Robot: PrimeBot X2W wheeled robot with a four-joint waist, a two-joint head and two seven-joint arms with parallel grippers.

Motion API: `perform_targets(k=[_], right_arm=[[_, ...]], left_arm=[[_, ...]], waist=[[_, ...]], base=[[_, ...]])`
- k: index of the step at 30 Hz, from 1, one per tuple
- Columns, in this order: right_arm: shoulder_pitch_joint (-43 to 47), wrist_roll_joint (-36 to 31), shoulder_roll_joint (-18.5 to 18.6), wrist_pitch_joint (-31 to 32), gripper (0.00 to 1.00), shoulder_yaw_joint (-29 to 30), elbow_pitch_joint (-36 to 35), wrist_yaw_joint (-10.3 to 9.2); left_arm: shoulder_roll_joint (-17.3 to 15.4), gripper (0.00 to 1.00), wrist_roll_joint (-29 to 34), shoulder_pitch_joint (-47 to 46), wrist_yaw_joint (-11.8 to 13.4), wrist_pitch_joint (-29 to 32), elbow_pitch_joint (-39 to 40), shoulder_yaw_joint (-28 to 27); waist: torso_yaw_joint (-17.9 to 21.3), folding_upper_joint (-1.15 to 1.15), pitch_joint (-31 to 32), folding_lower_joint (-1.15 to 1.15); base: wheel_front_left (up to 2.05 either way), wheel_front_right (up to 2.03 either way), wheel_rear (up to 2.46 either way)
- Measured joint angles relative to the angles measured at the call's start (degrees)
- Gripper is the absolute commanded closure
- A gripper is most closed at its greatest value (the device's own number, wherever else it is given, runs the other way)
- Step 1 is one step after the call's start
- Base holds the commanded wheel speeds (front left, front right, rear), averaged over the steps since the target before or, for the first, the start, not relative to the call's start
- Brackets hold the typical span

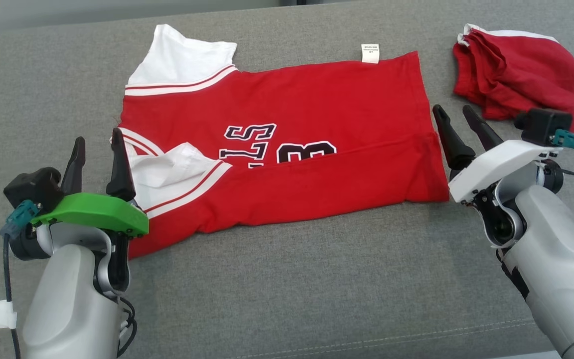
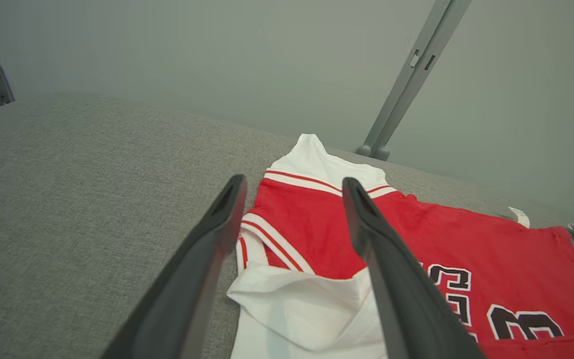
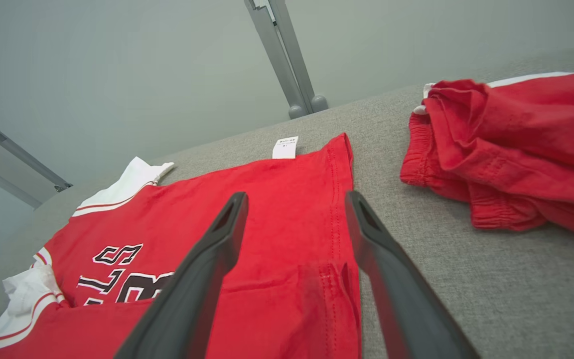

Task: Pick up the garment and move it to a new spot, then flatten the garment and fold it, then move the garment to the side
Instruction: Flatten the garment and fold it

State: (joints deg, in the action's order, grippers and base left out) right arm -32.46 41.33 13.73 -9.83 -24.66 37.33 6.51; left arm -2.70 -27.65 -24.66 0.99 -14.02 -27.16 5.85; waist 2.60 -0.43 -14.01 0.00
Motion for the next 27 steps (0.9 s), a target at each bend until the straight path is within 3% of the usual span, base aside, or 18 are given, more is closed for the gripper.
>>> perform_targets(k=[4, 16, 27], right_arm=[[3.33, 1.00, -1.26, -2.85, 0.00, 0.87, 0.09, 0.01], [13.41, 6.90, -6.42, -3.77, 0.00, 4.46, 0.45, 0.01], [16.00, 7.58, -6.97, -3.85, 0.00, 4.63, 0.40, 0.02]], left_arm=[[0.09, 0.00, -1.83, 1.97, -1.08, -0.23, -0.02, -0.88], [0.22, 0.00, -7.09, 14.24, -3.11, -0.23, -1.64, -1.31], [0.33, 0.00, -8.29, 18.39, -3.57, 2.98, -1.88, 1.67]], waist=[[-0.07, 0.00, 1.43, 0.00], [-0.04, 0.00, 5.67, 0.00], [0.28, 0.00, 6.51, 0.00]], base=[[0.00, 0.00, 0.00], [0.00, 0.00, 0.00], [0.00, 0.00, 0.00]])
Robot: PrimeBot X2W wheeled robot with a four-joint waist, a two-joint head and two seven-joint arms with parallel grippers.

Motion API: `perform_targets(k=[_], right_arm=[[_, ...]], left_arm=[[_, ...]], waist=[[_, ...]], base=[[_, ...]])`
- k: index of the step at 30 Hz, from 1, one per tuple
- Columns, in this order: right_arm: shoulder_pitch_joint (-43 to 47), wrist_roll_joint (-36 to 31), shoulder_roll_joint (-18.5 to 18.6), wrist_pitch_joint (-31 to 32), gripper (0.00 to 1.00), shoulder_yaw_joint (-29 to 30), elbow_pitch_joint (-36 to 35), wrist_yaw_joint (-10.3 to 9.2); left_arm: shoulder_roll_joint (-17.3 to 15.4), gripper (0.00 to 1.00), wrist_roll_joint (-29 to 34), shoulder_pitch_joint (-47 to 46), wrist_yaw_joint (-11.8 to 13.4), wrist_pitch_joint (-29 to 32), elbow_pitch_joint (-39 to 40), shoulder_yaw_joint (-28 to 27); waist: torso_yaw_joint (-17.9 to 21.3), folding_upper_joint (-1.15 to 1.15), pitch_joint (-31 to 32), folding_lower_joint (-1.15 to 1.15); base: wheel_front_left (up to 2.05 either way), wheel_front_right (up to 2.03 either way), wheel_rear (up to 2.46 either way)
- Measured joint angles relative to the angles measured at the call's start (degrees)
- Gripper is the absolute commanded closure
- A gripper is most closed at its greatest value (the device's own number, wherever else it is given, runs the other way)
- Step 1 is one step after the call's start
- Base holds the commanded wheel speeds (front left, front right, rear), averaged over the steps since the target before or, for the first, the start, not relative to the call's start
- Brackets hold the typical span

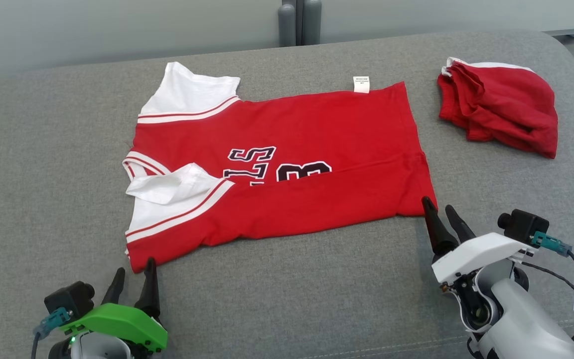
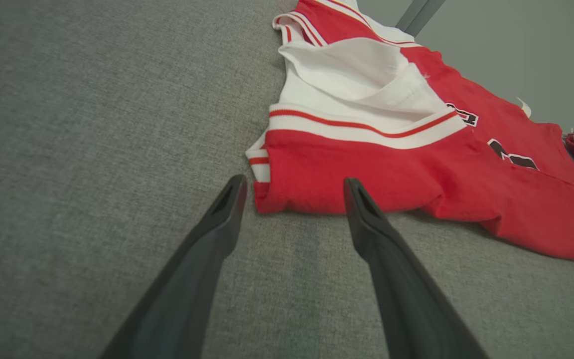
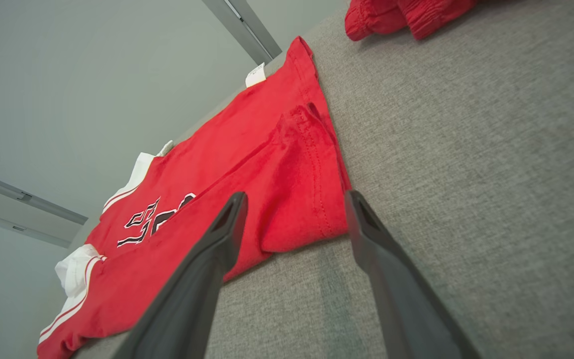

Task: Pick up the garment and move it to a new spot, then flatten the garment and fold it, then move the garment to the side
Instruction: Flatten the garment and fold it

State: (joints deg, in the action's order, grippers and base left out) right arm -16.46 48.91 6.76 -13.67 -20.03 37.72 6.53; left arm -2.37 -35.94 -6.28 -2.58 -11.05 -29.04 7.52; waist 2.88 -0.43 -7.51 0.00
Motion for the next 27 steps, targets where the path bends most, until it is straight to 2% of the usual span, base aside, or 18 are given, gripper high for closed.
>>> perform_targets(k=[20, 27], right_arm=[[0.55, 1.30, -1.34, 0.00, 0.00, -0.34, 2.46, 0.01], [-0.05, 1.67, -1.36, -0.01, 0.00, 0.11, 4.19, 0.52]], left_arm=[[-0.01, 0.00, -2.45, 0.27, 0.57, 2.27, 0.64, 1.82], [-0.01, 0.00, -6.24, -0.44, 0.58, 2.93, 1.57, 2.00]], waist=[[0.13, 0.00, -2.00, 0.00], [-0.11, 0.00, -2.71, 0.00]], base=[[0.00, 0.00, 0.00], [0.00, 0.00, 0.00]])
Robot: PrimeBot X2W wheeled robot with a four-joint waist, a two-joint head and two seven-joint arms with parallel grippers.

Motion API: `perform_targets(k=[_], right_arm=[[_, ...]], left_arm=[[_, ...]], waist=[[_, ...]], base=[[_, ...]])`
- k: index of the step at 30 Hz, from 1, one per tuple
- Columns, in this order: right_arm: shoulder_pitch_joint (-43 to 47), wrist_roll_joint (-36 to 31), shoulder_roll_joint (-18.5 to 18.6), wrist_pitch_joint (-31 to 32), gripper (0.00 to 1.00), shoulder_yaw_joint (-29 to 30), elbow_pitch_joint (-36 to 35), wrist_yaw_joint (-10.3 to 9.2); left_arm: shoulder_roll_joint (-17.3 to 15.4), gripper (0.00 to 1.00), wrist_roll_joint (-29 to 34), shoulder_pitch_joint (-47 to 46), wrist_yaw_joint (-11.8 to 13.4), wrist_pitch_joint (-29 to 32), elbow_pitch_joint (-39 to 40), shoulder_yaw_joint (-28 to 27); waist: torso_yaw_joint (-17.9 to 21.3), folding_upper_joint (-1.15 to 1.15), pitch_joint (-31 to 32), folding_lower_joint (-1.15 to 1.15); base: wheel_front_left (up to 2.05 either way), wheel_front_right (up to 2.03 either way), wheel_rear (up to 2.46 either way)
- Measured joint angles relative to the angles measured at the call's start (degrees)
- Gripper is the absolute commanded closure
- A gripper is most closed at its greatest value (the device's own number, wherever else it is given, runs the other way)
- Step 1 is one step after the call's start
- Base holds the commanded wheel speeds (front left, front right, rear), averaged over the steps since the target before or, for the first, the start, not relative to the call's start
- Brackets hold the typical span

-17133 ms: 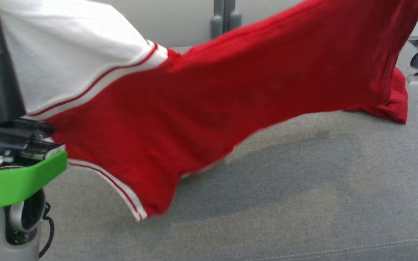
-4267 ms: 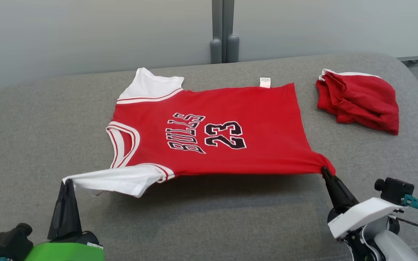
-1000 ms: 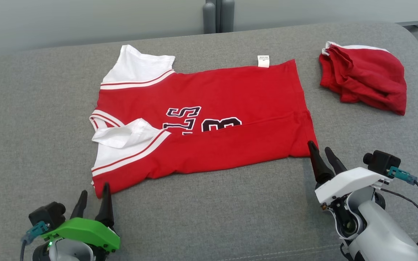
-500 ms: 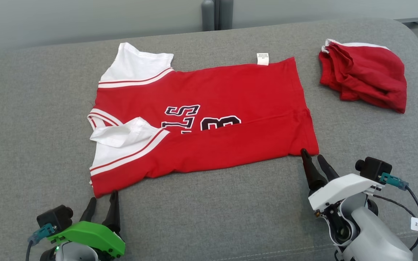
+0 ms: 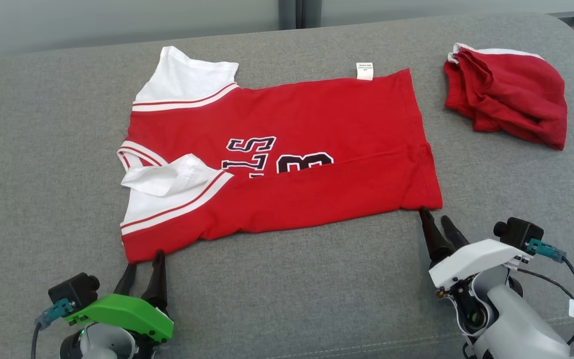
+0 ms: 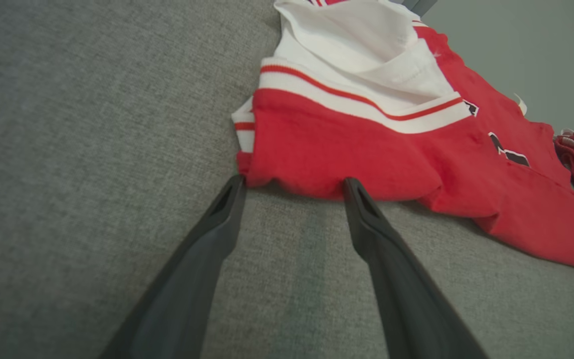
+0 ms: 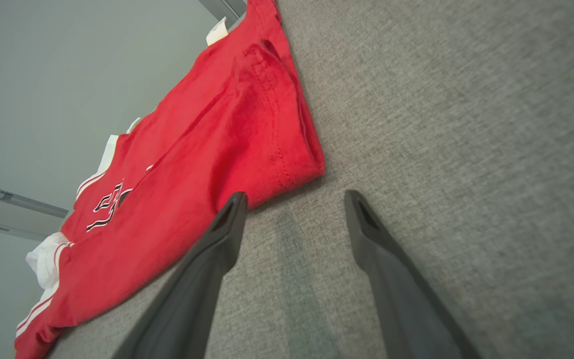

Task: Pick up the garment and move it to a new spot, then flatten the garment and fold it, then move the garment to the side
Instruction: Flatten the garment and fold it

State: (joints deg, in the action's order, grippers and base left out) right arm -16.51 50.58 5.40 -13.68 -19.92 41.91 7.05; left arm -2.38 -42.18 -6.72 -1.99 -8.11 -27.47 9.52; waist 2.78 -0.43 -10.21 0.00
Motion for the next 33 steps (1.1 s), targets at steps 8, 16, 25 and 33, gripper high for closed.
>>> perform_targets(k=[8, 16, 25, 33], right_arm=[[-2.25, 0.33, -0.08, 0.08, 0.00, -0.15, 2.03, 0.00], [-3.50, 1.45, -0.14, 0.18, 0.00, -0.26, 3.70, 0.03], [-6.04, 1.52, -0.26, 0.22, 0.00, -0.65, 5.64, 0.08], [-8.03, 1.52, -0.32, 0.69, 0.89, -1.52, 6.90, 0.08]], left_arm=[[0.00, 0.00, -1.23, -0.94, 0.21, 0.24, 0.60, 1.24], [0.01, 0.09, -4.64, -1.89, 0.48, -1.03, 2.41, 1.49], [0.01, 0.61, -4.64, -3.00, 1.58, -2.10, 2.67, 2.10], [0.01, 1.00, -4.63, -4.02, 2.09, -2.64, 2.68, 3.45]], waist=[[-0.38, 0.00, -0.63, 0.00], [-0.78, 0.00, -1.07, 0.00], [-1.05, 0.00, -1.68, 0.00], [-1.17, 0.00, -2.23, 0.00]], base=[[0.00, 0.00, 0.00], [0.00, 0.00, 0.00], [0.00, 0.00, 0.00], [0.00, 0.00, 0.00]])
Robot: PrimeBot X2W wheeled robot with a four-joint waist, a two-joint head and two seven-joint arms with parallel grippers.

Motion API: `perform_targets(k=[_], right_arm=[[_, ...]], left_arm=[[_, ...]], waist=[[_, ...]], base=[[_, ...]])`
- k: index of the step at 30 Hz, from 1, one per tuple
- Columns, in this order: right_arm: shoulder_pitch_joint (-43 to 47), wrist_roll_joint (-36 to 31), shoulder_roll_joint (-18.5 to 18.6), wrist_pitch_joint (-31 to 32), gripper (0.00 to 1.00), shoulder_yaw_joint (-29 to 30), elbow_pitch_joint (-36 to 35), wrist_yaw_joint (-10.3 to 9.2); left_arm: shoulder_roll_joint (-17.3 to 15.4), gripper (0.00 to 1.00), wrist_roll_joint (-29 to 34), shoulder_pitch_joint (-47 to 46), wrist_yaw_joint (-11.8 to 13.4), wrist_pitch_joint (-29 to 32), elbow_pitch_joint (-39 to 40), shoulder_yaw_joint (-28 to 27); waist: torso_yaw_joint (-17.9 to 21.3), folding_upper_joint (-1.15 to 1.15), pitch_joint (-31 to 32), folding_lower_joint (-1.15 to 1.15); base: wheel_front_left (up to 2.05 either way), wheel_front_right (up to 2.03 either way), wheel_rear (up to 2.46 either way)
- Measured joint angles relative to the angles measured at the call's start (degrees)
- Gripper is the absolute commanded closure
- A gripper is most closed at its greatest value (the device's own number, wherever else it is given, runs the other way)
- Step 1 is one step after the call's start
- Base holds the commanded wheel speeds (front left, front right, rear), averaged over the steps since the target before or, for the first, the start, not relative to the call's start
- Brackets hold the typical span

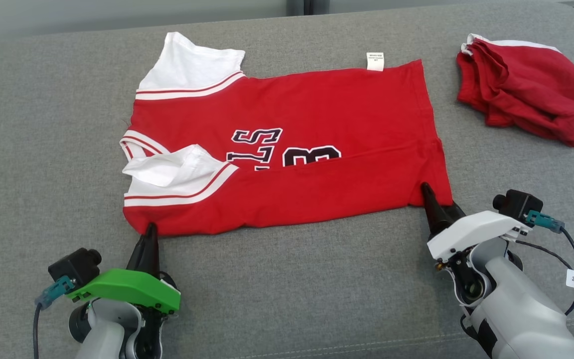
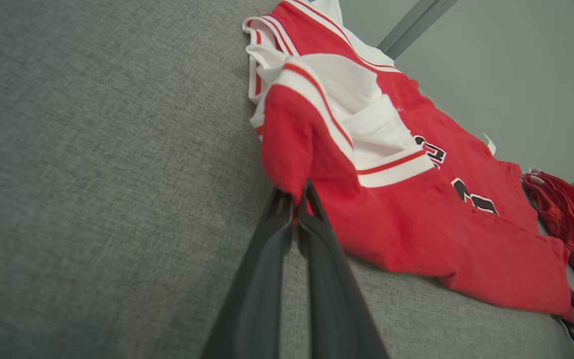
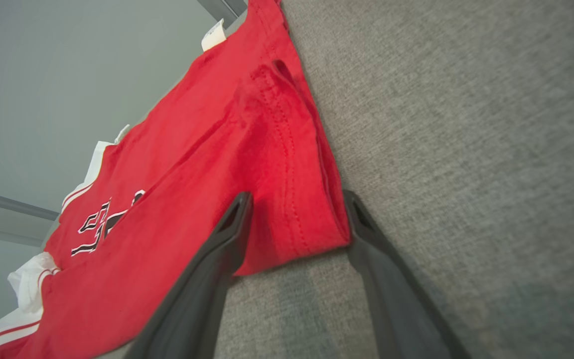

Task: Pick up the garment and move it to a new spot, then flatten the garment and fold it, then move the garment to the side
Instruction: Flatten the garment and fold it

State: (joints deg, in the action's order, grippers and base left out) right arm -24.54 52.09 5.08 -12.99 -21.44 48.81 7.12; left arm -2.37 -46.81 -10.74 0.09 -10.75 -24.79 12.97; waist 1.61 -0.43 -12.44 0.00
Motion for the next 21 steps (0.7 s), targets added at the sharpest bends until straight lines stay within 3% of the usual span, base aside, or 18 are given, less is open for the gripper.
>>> perform_targets(k=[1, 21], right_arm=[[-0.11, 0.00, 0.00, -0.01, 1.00, -0.11, 0.07, -0.01], [1.26, 0.97, -0.01, -0.81, 1.00, -1.65, -5.75, -0.07]], left_arm=[[0.00, 1.00, 0.01, -0.11, 0.00, -0.20, 0.00, 0.07], [0.00, 1.00, 0.12, -0.36, -0.01, -2.03, 1.55, 0.14]], waist=[[-0.02, 0.00, -0.06, 0.00], [0.44, 0.00, 0.90, 0.00]], base=[[0.00, 0.00, 0.00], [0.00, 0.00, 0.00]])
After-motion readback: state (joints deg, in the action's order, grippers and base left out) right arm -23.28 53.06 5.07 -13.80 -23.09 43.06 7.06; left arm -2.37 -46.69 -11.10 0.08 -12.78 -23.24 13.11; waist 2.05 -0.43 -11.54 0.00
